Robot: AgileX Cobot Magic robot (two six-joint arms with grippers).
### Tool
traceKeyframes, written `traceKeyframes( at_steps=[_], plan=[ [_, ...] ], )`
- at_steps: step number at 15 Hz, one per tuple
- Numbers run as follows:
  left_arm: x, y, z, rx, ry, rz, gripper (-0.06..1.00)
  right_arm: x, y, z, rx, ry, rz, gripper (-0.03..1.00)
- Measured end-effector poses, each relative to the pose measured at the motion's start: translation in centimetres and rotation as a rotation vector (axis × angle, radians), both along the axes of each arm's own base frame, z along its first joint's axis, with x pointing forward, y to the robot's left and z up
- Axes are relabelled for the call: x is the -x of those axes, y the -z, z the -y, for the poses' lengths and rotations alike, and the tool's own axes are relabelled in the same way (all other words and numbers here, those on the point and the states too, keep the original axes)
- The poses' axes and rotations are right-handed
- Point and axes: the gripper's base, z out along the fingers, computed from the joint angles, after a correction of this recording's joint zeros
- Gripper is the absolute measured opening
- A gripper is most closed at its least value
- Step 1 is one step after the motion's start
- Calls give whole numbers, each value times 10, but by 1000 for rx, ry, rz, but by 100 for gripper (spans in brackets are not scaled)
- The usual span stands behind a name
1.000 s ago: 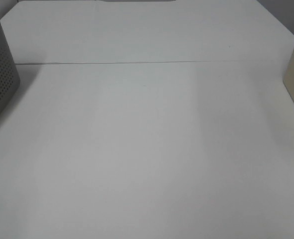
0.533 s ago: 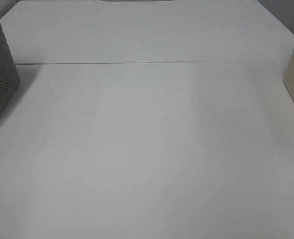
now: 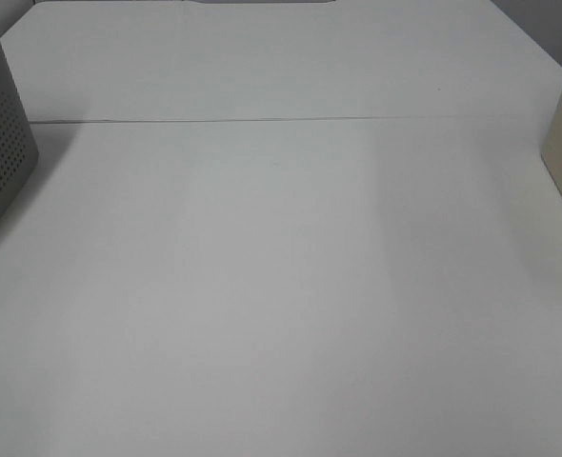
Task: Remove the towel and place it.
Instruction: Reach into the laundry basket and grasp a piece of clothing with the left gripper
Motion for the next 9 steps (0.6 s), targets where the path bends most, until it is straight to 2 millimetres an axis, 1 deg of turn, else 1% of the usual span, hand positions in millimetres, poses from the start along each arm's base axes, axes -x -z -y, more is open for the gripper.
traceKeyframes(
  at_steps=[6,7,8,9],
  plan=[
    [0,0,0,-2,0,0,99,0,0,0,0,0,0,71],
    [0,-5,0,-9,3,-25,99,0,0,0,0,0,0,71],
    [-1,-17,-1,-43,18,-64,99,0,0,0,0,0,0,71],
    [-9,-33,-1,-100,55,-137,99,0,0,0,0,0,0,71]
  ],
)
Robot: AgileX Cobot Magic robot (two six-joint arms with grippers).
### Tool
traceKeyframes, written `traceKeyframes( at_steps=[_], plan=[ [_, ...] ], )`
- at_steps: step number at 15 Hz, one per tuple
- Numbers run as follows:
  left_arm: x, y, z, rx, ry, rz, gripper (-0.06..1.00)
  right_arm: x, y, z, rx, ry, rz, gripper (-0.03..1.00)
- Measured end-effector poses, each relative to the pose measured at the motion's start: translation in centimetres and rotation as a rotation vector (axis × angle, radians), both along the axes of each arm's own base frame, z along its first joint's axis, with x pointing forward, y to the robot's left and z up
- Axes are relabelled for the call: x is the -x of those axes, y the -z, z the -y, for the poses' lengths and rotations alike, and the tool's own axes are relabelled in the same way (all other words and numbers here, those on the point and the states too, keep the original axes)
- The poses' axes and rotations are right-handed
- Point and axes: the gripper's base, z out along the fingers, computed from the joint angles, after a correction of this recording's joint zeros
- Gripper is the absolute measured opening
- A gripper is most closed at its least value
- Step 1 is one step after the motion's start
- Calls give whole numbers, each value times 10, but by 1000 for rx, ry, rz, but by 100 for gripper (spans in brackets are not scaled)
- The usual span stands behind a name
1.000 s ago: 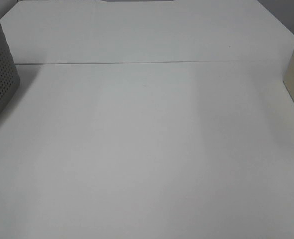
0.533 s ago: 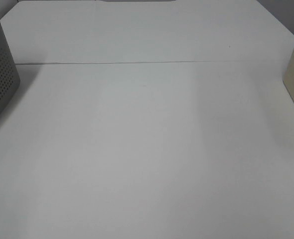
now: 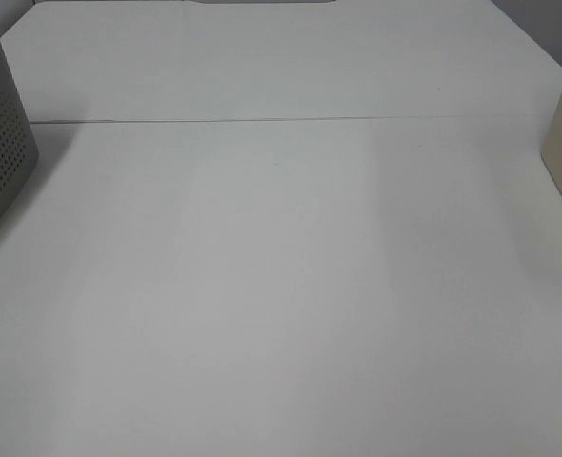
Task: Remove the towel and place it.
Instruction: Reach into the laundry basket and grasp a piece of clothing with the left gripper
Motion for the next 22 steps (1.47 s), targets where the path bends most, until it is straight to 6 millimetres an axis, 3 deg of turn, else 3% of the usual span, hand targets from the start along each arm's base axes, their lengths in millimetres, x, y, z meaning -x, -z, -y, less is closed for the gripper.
traceKeyframes(
  at_steps=[2,3,4,5,6,8,11,13,14,18,22],
  plan=[
    [-22,-32,-1,-78,64,-67,98,0,0,0,0,0,0,71],
    [-67,-73,-1,-160,149,-127,98,0,0,0,0,0,0,71],
    [-93,-90,-3,-220,197,-148,98,0,0,0,0,0,0,71],
    [-125,-98,-6,-287,234,-198,97,0,0,0,0,0,0,71],
    [-138,-101,-8,-319,247,-218,97,0,0,0,0,0,0,71],
    [-205,-109,-21,-481,275,-317,97,0,0,0,0,0,0,71],
    [-298,-94,-45,-590,287,-443,96,0,0,0,0,0,0,71],
    [-341,-71,-81,-577,246,-524,96,0,0,0,0,0,0,71],
    [-360,-46,-110,-570,240,-602,96,0,0,0,0,0,0,71],
    [-383,24,-161,-564,336,-794,95,0,0,0,0,0,0,71],
    [-385,62,-189,-558,414,-891,95,0,0,0,0,0,0,71]
  ],
)
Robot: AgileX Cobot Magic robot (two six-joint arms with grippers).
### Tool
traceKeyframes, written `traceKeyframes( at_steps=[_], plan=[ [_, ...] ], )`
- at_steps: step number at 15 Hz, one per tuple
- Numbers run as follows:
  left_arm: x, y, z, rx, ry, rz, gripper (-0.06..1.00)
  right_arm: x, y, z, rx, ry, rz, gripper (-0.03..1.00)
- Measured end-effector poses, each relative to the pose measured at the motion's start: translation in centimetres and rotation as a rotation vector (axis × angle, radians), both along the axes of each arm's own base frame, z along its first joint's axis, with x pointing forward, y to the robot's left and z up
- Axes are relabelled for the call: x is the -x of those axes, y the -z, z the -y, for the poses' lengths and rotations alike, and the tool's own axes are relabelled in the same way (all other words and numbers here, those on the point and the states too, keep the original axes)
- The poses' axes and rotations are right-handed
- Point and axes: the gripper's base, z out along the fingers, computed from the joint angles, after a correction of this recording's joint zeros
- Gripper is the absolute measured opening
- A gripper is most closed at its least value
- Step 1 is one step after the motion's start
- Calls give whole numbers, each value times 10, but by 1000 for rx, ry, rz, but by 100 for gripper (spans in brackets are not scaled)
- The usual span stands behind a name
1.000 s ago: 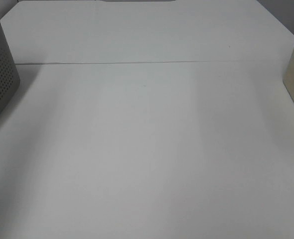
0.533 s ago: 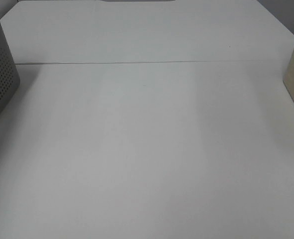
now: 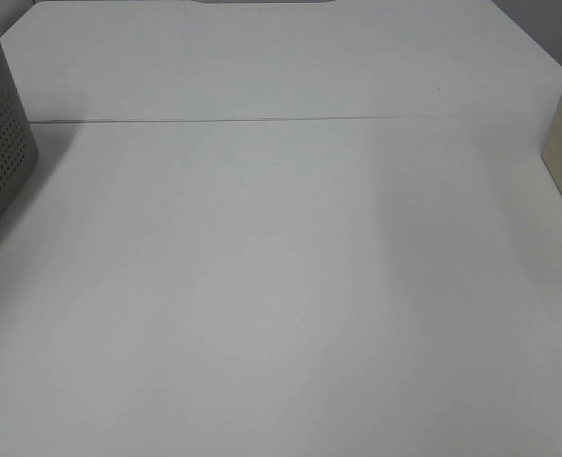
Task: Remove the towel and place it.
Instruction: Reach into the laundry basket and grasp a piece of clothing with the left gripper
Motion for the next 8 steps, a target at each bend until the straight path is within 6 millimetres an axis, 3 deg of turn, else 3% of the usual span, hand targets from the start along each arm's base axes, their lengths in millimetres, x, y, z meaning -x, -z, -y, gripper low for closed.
traceKeyframes(
  at_steps=[4,8],
  plan=[
    [-17,26,-9,5,52,-39,94,0,0,0,0,0,0,71],
    [-32,38,-14,10,78,-38,94,0,0,0,0,0,0,71]
  ],
)
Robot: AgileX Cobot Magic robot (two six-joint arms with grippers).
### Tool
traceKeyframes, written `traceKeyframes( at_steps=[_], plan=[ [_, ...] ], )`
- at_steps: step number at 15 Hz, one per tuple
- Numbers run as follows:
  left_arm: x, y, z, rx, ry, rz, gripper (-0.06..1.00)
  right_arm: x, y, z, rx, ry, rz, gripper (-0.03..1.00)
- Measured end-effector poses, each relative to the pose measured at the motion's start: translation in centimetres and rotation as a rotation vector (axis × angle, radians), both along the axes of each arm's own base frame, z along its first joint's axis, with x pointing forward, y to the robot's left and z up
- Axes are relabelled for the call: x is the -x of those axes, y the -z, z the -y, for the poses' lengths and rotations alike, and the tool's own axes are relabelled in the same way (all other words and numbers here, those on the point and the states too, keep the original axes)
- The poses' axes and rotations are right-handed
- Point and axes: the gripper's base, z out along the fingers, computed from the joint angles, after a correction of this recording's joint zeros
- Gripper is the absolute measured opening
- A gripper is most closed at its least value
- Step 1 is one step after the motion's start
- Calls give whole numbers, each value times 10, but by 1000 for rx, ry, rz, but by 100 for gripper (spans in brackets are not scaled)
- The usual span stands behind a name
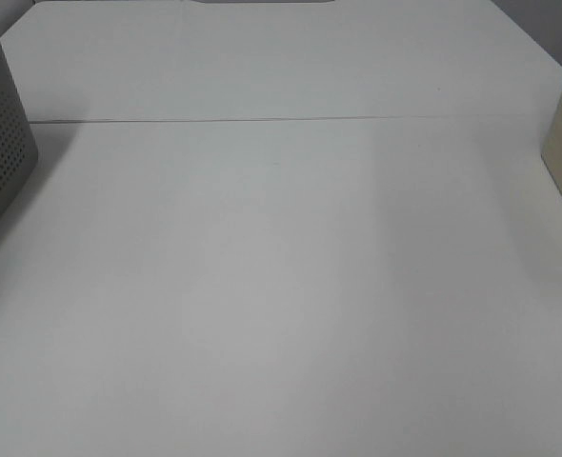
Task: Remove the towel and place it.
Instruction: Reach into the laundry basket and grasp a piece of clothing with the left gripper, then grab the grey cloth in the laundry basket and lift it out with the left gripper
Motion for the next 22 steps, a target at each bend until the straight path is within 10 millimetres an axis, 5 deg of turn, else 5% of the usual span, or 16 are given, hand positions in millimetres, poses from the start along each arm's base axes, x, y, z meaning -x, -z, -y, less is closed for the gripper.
traceKeyframes(
  at_steps=[4,9,15,17,19,22],
  plan=[
    [-3,16,-1,16,12,-37,85,0,0,0,0,0,0,71],
    [-4,17,3,70,-83,-1,29,0,0,0,0,0,0,71],
    [-4,17,3,82,-183,19,20,0,0,0,0,0,0,71],
    [-4,17,3,74,-167,15,0,0,0,0,0,0,0,71],
    [-5,2,12,60,-146,42,0,0,0,0,0,0,0,71],
    [-1,-63,50,30,-69,180,0,0,0,0,0,0,0,71]
  ],
)
